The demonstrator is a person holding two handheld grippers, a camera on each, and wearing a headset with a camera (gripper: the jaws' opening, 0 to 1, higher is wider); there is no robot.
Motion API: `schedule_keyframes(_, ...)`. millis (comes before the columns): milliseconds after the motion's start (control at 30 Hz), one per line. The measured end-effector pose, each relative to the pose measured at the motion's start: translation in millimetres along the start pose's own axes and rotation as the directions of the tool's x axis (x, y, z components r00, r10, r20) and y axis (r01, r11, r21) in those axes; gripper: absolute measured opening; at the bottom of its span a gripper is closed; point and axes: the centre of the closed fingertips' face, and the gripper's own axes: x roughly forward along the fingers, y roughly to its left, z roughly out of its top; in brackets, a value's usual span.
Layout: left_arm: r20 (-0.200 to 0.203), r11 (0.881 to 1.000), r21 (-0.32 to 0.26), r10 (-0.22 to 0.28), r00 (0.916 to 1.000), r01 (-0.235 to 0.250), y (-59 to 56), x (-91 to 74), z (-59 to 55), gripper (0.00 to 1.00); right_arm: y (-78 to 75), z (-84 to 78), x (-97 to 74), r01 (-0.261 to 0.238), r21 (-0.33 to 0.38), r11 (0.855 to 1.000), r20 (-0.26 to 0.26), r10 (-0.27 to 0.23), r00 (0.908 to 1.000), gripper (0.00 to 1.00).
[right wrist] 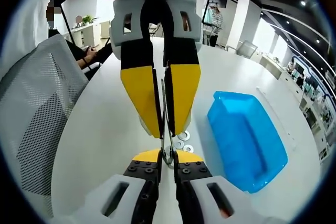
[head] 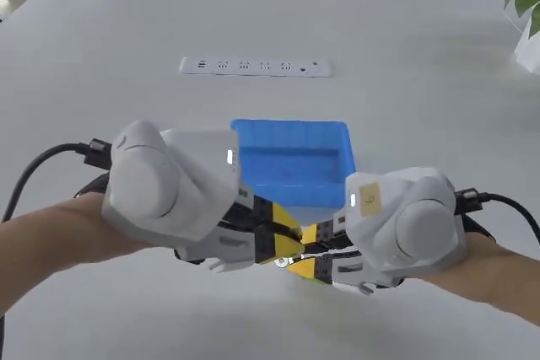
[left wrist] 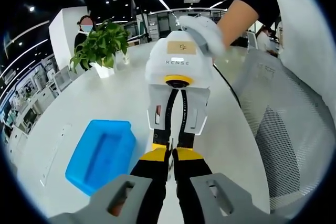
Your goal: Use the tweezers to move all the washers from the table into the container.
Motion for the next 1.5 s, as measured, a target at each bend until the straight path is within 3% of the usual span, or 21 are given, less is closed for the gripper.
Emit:
schedule_keyframes(533, -0.005, 1.0, -0.008, 0.005, 1.0, -0.005, -0.9, 1.5, 1.9, 0.08, 0.7, 0.9, -1.2, 0.012, 0.025, 1.0, 0.024, -0.012, 0.9996, 0.09)
schedule_keyframes(667, -0.022, 1.0, -0.02, -0.01, 0.9997, 0.009, -3.9, 2.4, -1.2, 0.13, -0.2, 2.8, -2.4, 0.019, 0.037, 0.999, 0.039, -0.02, 0.999, 0.09)
schedule_keyframes(967, -0.01, 0.999, -0.049, -0.001, 1.0, 0.001, -2.4, 2.0, 3.0, 0.2, -3.6, 1.6, -7.2, 0.031, 0.048, 0.998, 0.028, -0.033, 0.9991, 0.09)
schedule_keyframes(1333, -0.037, 0.994, -0.082, 0.064, 0.9973, -0.067, 6.3, -14.1, -2.7, 0.29, -4.3, 14.0, -16.2, 0.046, 0.047, 0.998, 0.045, -0.048, 0.9979, 0.09)
schedule_keyframes(1500, -0.026, 0.985, -0.135, 0.11, 0.9936, -0.112, 11.1, -26.9, -2.3, 0.34, -8.4, 22.0, -23.5, 0.059, 0.051, 0.997, 0.054, -0.062, 0.9967, 0.09)
